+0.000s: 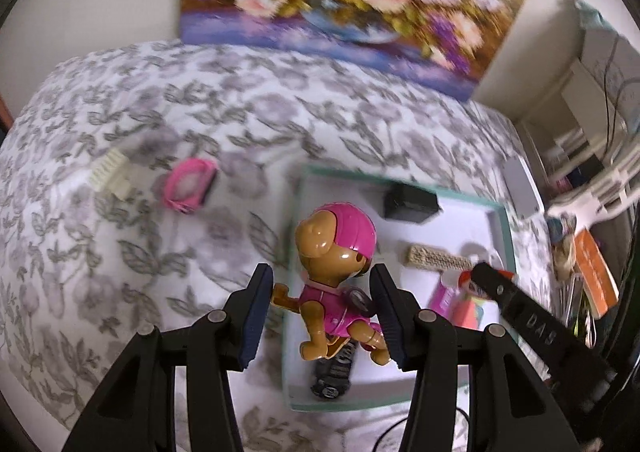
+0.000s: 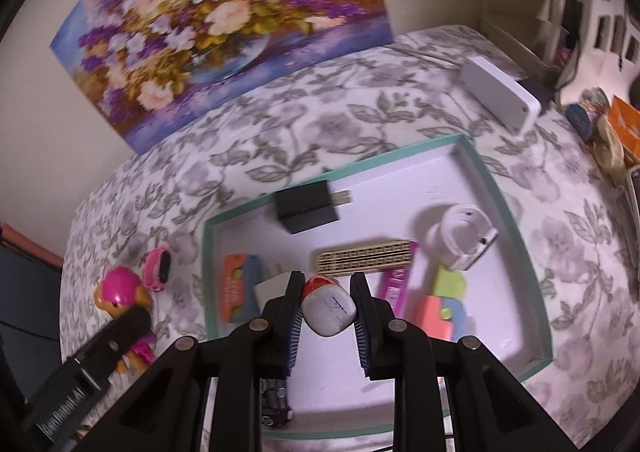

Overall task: Organize rigid objects
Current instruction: 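Carry the figurine and glue bottle into the white tray and open both grippers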

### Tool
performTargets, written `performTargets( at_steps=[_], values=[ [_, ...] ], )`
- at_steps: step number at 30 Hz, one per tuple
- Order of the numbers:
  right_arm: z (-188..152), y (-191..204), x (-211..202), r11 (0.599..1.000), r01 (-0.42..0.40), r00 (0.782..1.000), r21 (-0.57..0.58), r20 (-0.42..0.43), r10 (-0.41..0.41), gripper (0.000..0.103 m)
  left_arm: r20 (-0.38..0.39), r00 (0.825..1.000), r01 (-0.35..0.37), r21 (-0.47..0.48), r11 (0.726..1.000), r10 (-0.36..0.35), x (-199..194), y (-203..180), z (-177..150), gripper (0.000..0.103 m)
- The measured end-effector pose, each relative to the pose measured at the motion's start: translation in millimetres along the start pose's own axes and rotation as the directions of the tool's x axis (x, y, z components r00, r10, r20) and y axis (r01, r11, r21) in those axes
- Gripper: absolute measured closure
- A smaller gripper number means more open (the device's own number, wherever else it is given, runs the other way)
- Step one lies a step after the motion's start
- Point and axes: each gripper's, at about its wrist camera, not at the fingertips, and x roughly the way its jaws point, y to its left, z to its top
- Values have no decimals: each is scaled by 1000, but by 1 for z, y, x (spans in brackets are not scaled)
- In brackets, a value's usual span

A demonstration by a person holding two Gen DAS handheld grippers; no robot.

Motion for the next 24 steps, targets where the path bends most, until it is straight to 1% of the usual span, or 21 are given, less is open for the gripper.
performTargets(
  at_steps=[4, 7, 12, 17, 24],
  values=[
    [2, -13, 0, 1000, 10, 1000, 27, -3, -10, 78, -47, 999, 3, 57, 998, 0, 15, -23, -9, 51],
    [2, -16, 4, 1000, 16, 1000, 26, -19, -15, 78, -66, 998, -10, 98, 995, 16, 22, -37, -15, 51],
    [0, -19, 9, 1000, 21, 999, 18, -38, -20, 78, -85, 996, -24, 133, 991, 35, 30, -47, -19, 51],
    [-1, -21, 12, 999, 26, 998, 21, -50, -25, 78, -101, 994, -32, 133, 991, 46, 36, -46, -20, 51],
    [-3, -22, 19, 999, 36, 996, 18, -78, -35, 78, -109, 992, -56, 103, 993, 68, 40, -38, -18, 51]
  ],
)
